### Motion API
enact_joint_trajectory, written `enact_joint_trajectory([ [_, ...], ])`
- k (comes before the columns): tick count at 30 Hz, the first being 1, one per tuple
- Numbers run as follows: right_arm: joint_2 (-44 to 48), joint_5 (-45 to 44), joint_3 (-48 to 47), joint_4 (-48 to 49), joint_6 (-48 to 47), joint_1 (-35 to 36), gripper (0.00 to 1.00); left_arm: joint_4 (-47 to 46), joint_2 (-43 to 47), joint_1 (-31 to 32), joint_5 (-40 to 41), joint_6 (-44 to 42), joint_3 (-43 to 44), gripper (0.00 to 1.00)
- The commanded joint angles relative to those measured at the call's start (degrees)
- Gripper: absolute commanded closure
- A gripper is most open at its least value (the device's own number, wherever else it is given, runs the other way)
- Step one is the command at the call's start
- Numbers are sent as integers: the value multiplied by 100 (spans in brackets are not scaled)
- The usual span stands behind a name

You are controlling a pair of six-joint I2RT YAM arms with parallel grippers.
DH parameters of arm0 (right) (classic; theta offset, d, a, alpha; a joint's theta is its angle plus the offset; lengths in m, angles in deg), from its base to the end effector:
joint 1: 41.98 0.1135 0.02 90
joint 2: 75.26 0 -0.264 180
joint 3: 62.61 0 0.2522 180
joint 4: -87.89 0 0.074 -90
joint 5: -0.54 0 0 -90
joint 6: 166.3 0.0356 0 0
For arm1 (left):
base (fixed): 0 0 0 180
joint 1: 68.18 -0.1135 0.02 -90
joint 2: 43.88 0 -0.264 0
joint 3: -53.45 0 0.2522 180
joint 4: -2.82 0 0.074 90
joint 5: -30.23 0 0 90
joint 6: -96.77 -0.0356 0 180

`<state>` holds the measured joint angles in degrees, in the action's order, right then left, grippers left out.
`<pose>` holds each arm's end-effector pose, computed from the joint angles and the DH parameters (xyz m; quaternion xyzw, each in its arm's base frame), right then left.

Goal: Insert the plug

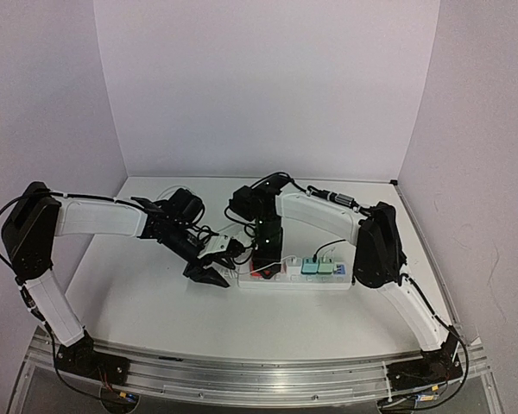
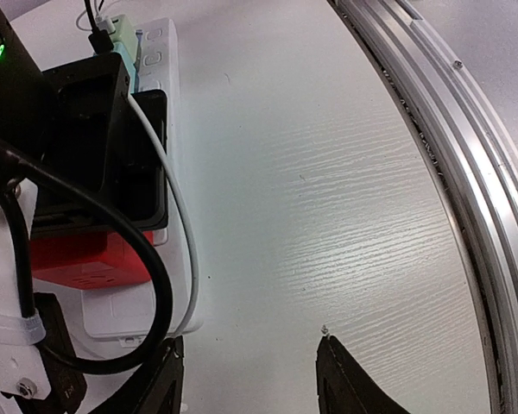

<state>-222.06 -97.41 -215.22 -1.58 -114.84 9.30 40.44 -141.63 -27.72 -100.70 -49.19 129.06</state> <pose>0.3190 0.3900 0.1750 -0.7005 0.7081 -0.0627 0.0625 0.2436 -0.2384 0.1929 0.7351 0.5347 -0.3015 0.2877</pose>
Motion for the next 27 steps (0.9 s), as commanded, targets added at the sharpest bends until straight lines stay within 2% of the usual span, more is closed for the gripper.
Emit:
enact_joint_trajectory([
  [1,-27,-681,-9,-605,119,89,13,-178,1,-3,-196,-17,243,47],
  [12,1042,-662,157,-22,-186,89,12,-179,62,-2,-162,-66,180,46],
  [22,2029,-133,653,625,-597,93,14,-258,131,-3,-121,-117,62,45],
  [24,2052,-53,635,729,-557,90,16,-273,136,-9,-117,-117,44,46],
  [27,1983,81,580,927,-331,84,28,-299,157,-7,-105,-117,14,46],
])
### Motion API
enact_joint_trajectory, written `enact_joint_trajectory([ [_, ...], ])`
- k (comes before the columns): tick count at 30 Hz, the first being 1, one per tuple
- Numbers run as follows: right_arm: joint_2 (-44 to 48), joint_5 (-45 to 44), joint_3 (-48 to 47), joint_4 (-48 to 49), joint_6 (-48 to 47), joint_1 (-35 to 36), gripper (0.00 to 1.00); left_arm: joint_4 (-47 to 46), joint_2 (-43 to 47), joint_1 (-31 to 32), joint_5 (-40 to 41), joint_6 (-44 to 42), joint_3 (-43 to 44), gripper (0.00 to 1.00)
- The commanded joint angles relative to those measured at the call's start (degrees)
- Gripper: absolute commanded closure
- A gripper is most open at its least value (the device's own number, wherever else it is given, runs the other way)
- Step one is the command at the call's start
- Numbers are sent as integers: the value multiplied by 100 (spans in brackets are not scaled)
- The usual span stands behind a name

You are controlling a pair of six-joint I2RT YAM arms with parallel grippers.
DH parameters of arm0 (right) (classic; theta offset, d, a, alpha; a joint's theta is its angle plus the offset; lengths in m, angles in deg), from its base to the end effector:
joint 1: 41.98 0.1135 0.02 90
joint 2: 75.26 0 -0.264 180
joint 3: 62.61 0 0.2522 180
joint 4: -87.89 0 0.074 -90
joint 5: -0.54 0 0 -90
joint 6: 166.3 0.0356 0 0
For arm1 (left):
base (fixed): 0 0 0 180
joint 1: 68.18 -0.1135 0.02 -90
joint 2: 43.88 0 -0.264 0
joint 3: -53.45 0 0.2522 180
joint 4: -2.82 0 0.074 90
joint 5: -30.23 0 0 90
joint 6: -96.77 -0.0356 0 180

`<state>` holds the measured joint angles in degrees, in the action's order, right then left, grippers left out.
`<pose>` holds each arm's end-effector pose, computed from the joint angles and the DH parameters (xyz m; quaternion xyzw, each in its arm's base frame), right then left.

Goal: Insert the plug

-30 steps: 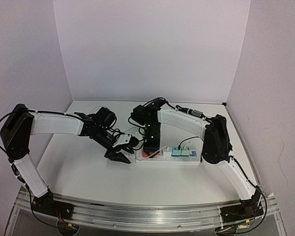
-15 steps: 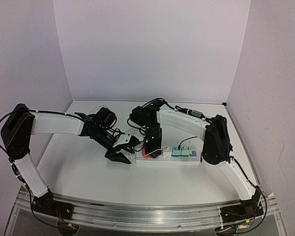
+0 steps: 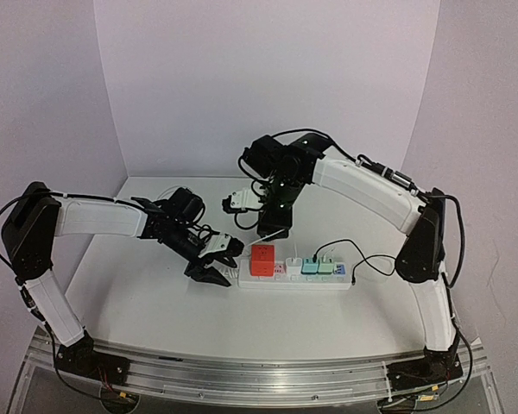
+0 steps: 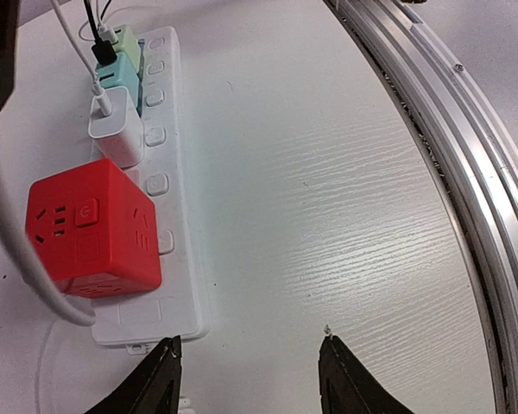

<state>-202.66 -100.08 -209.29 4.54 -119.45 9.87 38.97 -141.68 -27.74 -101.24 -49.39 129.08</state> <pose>0.2931 0.3625 0.3085 -0.7014 0.6709 -0.0730 0.2296 0.2452 -0.2399 0.1942 0.7360 0.5264 -0.3025 0.2995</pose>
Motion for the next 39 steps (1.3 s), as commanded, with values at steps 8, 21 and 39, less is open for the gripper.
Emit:
enact_joint_trajectory([
  [8,-215,990,171,522,700,26,62,-191,251,-43,-11,-105,-86,46],
  [21,-671,1254,1318,661,1301,-62,74,-236,285,-100,-10,-62,-165,46],
  [39,-576,1061,428,686,1360,-65,70,-326,319,-153,-45,68,-183,46],
])
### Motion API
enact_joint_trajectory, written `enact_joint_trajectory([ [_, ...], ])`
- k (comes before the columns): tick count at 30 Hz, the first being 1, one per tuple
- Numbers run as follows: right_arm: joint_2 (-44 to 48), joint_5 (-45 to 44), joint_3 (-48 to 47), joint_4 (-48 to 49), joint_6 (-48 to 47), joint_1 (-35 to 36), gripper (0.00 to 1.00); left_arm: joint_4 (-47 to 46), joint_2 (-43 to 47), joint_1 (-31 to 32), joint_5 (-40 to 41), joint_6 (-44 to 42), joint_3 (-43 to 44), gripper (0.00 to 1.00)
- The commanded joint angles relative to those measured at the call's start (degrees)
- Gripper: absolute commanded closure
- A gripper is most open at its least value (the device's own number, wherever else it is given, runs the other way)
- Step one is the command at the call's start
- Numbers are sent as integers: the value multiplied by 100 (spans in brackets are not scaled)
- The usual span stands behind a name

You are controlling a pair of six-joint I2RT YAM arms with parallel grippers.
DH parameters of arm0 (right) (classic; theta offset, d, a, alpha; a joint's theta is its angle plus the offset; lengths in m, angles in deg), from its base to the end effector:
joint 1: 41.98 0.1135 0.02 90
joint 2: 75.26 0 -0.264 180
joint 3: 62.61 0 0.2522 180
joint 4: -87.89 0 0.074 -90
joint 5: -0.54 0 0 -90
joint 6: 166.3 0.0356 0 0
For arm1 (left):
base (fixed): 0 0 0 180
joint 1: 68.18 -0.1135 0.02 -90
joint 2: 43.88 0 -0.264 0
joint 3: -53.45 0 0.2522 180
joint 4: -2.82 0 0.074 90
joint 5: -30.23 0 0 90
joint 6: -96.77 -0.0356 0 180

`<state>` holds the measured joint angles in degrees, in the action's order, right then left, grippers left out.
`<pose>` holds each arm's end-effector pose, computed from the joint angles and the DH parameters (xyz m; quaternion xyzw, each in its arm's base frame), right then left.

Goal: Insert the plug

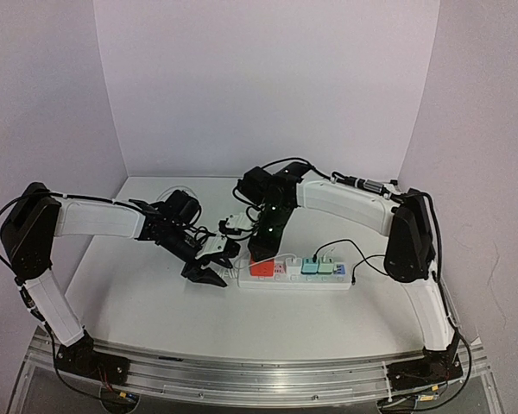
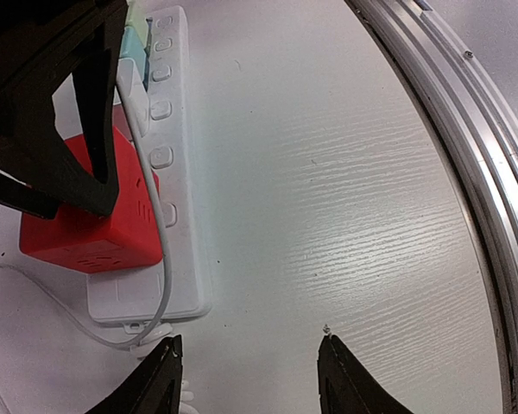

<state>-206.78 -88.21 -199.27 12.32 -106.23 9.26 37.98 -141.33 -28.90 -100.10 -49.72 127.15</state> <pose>0.3017 0.3770 0.2305 -0.6425 0.7471 0.0420 0.1650 0.2465 -0.2314 0.1871 0.7328 0.5380 -0.2907 0.2984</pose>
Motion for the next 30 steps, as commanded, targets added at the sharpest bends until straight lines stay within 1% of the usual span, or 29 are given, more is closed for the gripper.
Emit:
enact_joint_trajectory([
  [1,-134,-136,-865,-87,27,-7,69,-248,300,-44,-159,136,10,46],
  [4,-118,-425,-1583,-10,-57,-29,65,-344,381,-91,-156,332,2,46],
  [7,-86,-813,-1923,193,-106,-118,63,-449,521,-170,-165,599,4,46],
  [11,112,-1720,-1755,566,208,-455,61,-571,661,-519,-247,1145,152,46],
  [14,432,-2239,-1393,763,904,-845,61,-718,723,-906,-257,1746,337,45],
  [18,1221,-2514,-255,1144,1862,-1533,61,-1209,859,-1420,-10,2680,343,44],
  [20,1750,-2622,616,1384,2164,-1848,59,-1514,950,-1743,199,3269,241,43],
  [22,2316,-2634,1505,1659,2498,-2263,54,-1906,1086,-2082,464,3947,-6,39],
  [24,2877,-2498,2437,2061,2948,-2694,48,-2273,1235,-2416,783,4455,-273,35],
  [27,3762,-2128,3889,2717,3520,-3395,38,-2815,1408,-2893,1425,4979,-773,31],
  [30,4410,-1950,5036,3247,3718,-3990,32,-3383,1577,-3257,2089,5463,-1322,25],
])
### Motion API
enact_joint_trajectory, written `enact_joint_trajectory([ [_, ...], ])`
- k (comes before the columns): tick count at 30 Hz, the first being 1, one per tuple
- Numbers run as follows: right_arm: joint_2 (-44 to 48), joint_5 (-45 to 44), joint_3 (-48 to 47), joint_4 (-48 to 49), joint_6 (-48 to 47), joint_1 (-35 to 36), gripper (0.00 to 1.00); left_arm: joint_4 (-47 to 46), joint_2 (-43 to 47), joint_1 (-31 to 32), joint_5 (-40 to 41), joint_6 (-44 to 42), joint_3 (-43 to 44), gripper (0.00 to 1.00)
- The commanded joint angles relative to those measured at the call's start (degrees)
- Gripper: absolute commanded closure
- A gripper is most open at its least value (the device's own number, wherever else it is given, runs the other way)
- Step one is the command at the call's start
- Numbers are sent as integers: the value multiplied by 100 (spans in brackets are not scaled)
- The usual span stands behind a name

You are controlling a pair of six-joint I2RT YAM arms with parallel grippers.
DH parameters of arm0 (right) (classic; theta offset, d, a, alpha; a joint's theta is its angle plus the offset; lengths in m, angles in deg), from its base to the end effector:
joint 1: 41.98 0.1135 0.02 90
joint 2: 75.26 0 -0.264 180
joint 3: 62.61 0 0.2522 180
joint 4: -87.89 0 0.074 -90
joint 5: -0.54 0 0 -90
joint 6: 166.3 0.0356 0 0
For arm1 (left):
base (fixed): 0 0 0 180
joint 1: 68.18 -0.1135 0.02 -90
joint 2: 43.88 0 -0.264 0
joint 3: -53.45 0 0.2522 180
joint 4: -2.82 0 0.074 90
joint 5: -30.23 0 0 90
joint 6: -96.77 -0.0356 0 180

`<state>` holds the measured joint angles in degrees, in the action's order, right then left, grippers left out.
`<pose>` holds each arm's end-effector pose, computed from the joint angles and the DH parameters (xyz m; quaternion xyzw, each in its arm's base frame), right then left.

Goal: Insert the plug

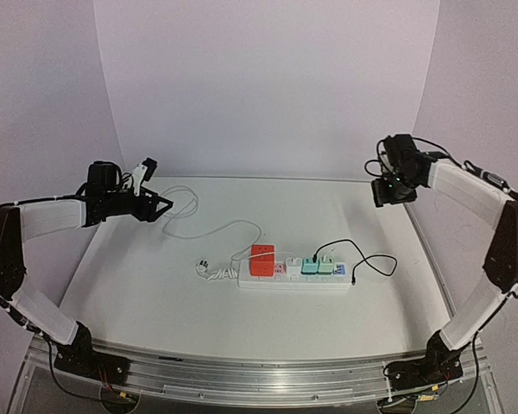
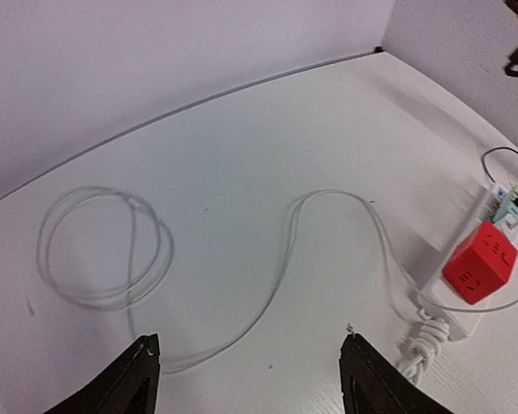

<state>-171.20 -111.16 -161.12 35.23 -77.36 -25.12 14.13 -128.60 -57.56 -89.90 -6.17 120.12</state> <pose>0.3560 0.0941 0.3053 -0.0803 0.9219 -0.1292 0.3563 0.3179 -0.0778 0.2469 0.2986 0.7892 -0.2144 0.4919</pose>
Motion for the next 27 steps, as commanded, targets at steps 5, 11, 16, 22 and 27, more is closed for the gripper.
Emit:
enact_joint_trajectory([
  [5,1698,685,2878,1967,960,-1227,29,-1588,571,-862,1628,1754,-1429,13],
  [11,2391,788,4473,3440,974,-1304,28,-1916,952,-981,1813,2039,-2322,1],
  [16,2830,717,5402,4527,1003,-1305,28,-2128,1342,-983,1246,1935,-2936,0],
  [22,2964,786,5757,4765,1042,-1306,28,-2476,1573,-1015,1221,1973,-3343,0],
  [27,2990,854,5912,4955,1163,-1303,28,-2439,1625,-1036,1682,2314,-3440,1],
])
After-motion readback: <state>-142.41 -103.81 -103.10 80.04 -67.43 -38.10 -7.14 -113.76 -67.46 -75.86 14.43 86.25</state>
